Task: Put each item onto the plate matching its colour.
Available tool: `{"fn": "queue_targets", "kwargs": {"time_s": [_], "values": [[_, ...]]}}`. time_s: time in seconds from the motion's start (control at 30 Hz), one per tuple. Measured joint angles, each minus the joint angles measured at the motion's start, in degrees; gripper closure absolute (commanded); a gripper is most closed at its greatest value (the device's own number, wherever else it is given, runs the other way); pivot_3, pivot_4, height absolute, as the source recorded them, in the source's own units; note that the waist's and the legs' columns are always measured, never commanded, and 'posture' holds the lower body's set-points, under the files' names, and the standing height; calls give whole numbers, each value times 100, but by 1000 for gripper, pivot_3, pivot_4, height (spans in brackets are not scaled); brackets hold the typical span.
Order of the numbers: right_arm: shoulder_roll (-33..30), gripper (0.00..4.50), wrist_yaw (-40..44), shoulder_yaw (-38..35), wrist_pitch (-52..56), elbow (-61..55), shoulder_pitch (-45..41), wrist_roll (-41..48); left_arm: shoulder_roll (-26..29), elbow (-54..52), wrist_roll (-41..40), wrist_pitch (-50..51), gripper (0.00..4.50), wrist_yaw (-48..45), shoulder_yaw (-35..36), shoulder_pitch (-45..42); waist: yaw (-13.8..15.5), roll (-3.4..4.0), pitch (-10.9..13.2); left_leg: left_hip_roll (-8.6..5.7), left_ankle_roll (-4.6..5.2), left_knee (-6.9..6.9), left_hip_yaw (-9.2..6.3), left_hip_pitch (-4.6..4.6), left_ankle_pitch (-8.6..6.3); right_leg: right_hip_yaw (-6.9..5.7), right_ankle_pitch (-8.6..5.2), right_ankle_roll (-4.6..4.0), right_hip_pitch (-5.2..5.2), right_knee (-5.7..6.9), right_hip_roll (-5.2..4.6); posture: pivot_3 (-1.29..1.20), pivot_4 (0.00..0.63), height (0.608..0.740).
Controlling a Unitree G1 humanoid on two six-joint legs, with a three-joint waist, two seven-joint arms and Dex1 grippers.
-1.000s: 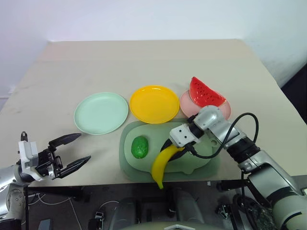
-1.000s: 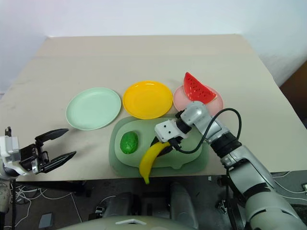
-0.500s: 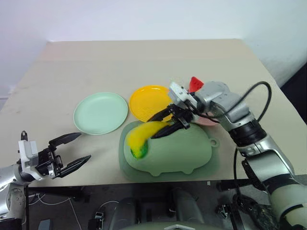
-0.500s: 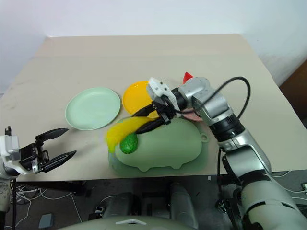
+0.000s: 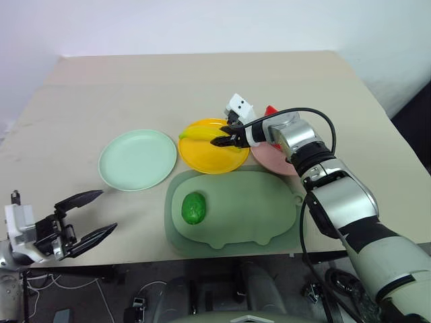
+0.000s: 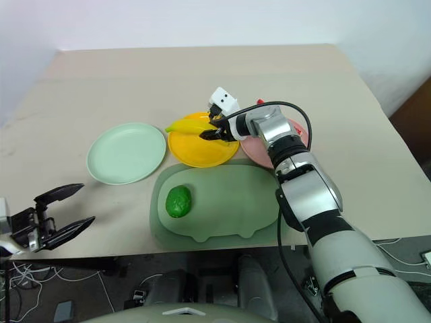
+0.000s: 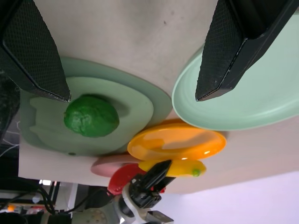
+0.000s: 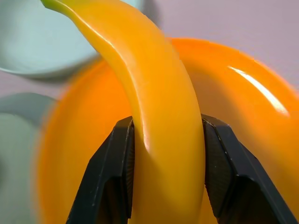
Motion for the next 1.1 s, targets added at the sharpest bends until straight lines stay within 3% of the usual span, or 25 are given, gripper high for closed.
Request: {"fn": "queue_targets", "kwargs": {"time_s": [0.3,0.33,0.57,0.73,0.83,1.1], "values": [[88,2909,-247,-85,-395,438,1,-567,49,-151,-117,86,0,-106,246,341,-56,1,1,8,-5,0,-2,3,3,0,0,0,-1,0,2,0,150,736],[106,2176,-243,-100,-410,441,1,-614,47,-170,-118,97,0,-105,255,367,-56,1,1,8,-6,1,-1,4,4,0,0,0,0,0,2,0,150,736],[128,24,-46,-313,-420,446,2,-676,13,-376,-118,143,0,-16,258,466,-36,1,1,10,-6,1,-3,4,4,0,0,-1,0,0,1,0,150,736],[-13,24,598,-624,-234,8,26,-462,-15,-566,-119,233,0,132,252,456,-21,3,2,11,-6,1,-5,0,4,0,0,0,-1,0,1,0,150,736],[-393,24,1143,-907,224,-1048,126,-89,-95,-760,-119,284,0,202,201,491,-3,2,1,13,-5,1,-11,-4,3,-5,0,0,1,-2,0,0,150,736],[-1893,24,2155,-1437,1564,-4401,1875,1026,-548,-1568,-53,549,0,826,-309,732,79,0,0,7,33,2,-16,-4,-18,-13,1,2,7,-13,-4,0,150,736]]}}
